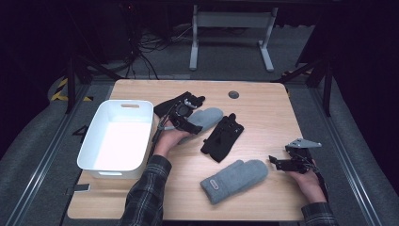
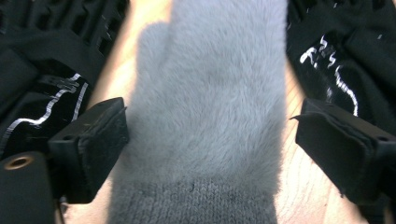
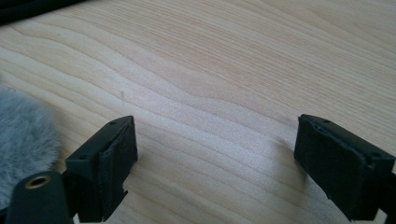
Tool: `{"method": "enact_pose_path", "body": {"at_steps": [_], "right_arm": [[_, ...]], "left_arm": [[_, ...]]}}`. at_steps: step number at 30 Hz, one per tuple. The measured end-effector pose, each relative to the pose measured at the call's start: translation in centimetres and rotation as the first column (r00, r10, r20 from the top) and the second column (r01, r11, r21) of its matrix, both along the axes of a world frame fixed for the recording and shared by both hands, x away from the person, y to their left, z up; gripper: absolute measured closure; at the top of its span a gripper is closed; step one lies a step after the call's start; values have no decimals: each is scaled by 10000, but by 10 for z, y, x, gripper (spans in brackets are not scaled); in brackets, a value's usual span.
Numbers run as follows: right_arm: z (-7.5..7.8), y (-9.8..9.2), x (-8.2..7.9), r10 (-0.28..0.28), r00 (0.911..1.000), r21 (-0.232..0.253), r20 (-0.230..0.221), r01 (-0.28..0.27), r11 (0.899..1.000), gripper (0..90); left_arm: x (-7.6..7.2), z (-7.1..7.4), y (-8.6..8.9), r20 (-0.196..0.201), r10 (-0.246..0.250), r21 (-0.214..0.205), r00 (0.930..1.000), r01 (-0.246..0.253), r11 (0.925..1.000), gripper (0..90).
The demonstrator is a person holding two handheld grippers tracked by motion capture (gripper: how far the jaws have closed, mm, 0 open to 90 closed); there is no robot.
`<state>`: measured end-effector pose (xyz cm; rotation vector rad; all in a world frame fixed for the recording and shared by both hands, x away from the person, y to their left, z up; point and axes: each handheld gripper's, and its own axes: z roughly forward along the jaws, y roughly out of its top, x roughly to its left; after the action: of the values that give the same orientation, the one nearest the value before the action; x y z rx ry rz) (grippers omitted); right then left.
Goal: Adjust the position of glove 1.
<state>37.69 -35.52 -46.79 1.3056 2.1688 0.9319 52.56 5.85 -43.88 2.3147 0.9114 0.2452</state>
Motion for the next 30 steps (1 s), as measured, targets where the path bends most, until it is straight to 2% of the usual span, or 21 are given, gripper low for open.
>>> {"method": "enact_pose_path", "body": {"at_steps": [1, 6, 14, 19, 23, 24, 27, 30], "right_arm": [[0, 0, 0, 0, 10000, 0, 0, 0, 10000, 136], [0, 0, 0, 19, 10000, 0, 4, -19, 10000, 139], [0, 0, 0, 30, 10000, 0, 9, -30, 10000, 140], [0, 0, 0, 40, 10000, 2, 6, -40, 10000, 141], [0, 0, 0, 37, 10000, -4, 8, -37, 10000, 141], [0, 0, 0, 39, 10000, -7, 10, -39, 10000, 141], [0, 0, 0, 45, 10000, 1, 10, -45, 10000, 142], [0, 0, 0, 50, 10000, 1, 14, -50, 10000, 143]], "left_arm": [[0, 0, 0, 0, 0, 0, 10000, 0, 10000, 96], [1, -10, -2, 57, -35, 514, 10000, 33, 9987, 93], [1, -15, -3, 10, 5, 839, 10000, -6, 9965, 114], [-2, -15, -2, 189, -25, 899, 9998, 7, 9960, 207], [-4, -12, -1, 326, -74, 841, 9994, 47, 9964, 335], [-5, -11, -1, 369, -78, 794, 9993, 49, 9968, 335], [-7, -7, 2, 434, -38, 597, 9990, 12, 9982, 439], [-8, -4, 5, 454, 15, 367, 9990, -31, 9993, 502]]}}
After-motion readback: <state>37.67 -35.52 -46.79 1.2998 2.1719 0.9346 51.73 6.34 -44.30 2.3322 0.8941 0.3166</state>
